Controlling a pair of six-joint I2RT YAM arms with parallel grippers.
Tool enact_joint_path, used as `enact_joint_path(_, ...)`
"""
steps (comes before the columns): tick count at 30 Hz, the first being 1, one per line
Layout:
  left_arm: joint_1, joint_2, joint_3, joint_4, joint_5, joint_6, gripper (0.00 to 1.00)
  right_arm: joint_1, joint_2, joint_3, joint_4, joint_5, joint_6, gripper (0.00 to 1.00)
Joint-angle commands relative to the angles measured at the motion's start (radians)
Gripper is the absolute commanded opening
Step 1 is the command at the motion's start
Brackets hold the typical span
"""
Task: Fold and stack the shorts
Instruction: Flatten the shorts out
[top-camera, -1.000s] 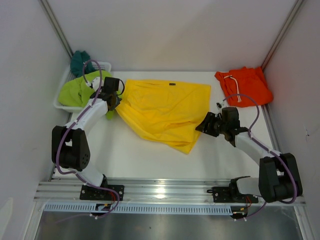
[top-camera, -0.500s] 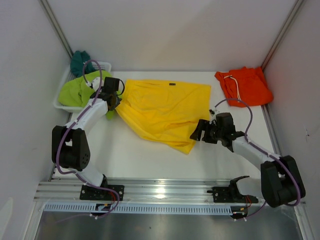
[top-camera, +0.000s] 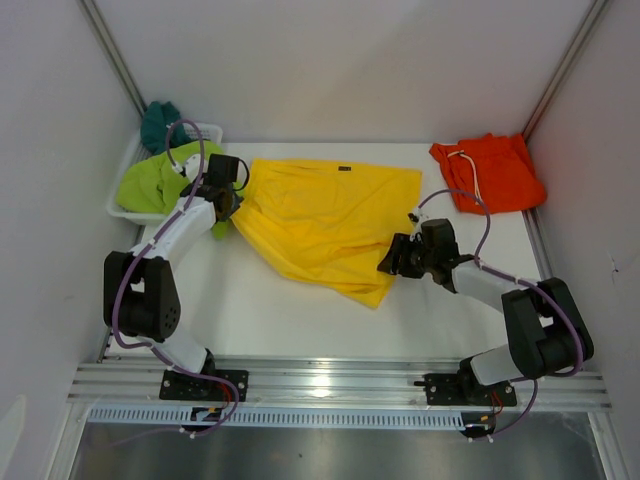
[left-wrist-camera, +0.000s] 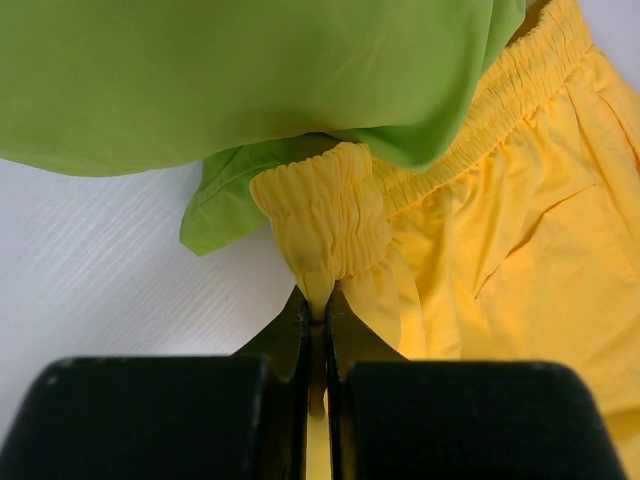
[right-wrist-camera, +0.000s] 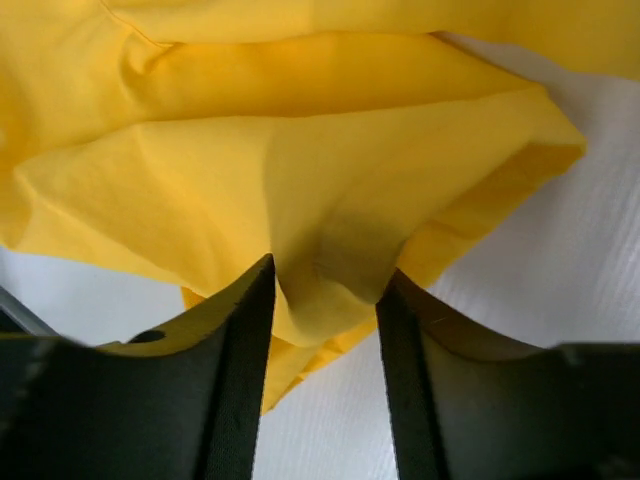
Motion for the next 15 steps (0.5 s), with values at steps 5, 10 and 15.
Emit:
enact_joint_path(5,-0.003,-0.010,0.035,0.022,-0.027,0.030,0.00,0.010,0.005,0.083,0.049,-0.097,0.015,0.01)
enact_joint_path(10,-0.003,-0.010,0.036,0.022,-0.034,0.036,0.00,-0.053,0.022,0.196,-0.041,-0.177,0.092,0.00)
enact_joint_path(15,-0.003,-0.001,0.039,0.024,-0.039,0.038,0.00,-0.174,0.146,0.307,-0.009,-0.292,0.245,0.00)
